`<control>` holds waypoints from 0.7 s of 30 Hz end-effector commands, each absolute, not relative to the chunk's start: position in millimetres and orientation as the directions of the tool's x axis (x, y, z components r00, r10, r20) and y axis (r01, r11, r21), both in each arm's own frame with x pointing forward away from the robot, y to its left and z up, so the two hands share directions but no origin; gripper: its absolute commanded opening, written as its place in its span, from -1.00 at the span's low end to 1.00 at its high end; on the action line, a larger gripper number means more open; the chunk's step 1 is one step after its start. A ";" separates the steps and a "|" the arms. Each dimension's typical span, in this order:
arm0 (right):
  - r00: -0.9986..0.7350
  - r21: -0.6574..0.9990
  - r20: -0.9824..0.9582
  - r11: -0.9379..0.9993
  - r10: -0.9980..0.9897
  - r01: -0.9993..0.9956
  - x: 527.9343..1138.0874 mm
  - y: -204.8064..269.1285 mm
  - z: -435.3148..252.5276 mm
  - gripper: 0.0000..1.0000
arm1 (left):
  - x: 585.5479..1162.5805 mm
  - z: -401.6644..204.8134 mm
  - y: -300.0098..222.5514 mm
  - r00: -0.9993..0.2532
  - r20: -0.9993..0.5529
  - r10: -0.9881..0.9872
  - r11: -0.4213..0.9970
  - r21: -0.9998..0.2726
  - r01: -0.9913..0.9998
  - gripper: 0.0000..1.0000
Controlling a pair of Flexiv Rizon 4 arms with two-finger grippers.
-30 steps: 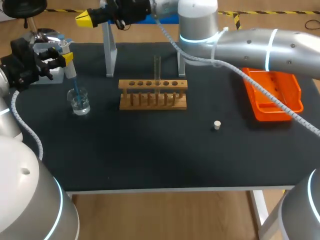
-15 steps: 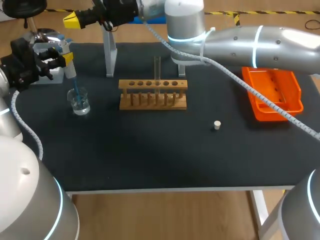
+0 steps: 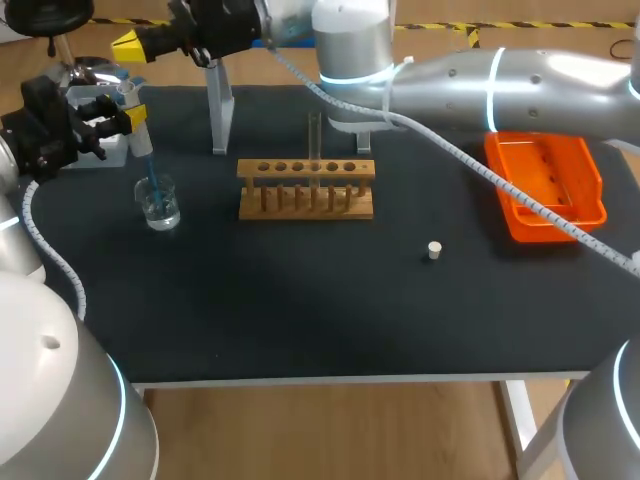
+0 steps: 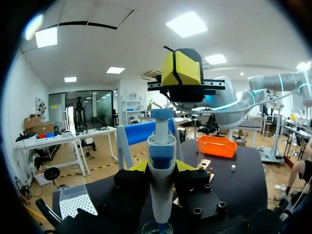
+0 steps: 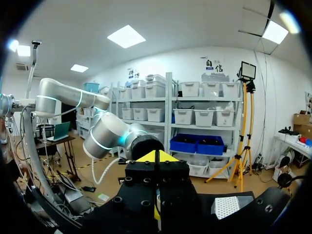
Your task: Invert the test tube, pick up the pipette, mount the tip to pipette, aspirate from beaker and dispense into the tube, eject the tip, return the pipette, and cap with the stopper.
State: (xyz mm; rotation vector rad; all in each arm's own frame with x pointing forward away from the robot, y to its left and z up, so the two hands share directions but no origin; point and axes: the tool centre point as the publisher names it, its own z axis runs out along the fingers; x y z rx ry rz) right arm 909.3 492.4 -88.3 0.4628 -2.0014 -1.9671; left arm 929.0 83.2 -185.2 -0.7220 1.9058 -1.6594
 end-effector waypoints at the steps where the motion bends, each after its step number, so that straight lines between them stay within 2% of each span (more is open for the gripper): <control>1: -0.897 1.000 -0.010 0.016 -0.442 -0.019 915.9 500.3 -92.0 -1.00 | 928.7 -185.3 83.0 -0.729 -0.033 -0.683 0.113 -0.992 -0.062 -1.00; 21: -0.896 0.999 0.022 0.030 -0.443 0.010 919.4 508.6 -106.9 -1.00 | 928.7 -185.3 83.0 -0.729 -0.033 -0.683 0.113 -0.992 -0.062 -1.00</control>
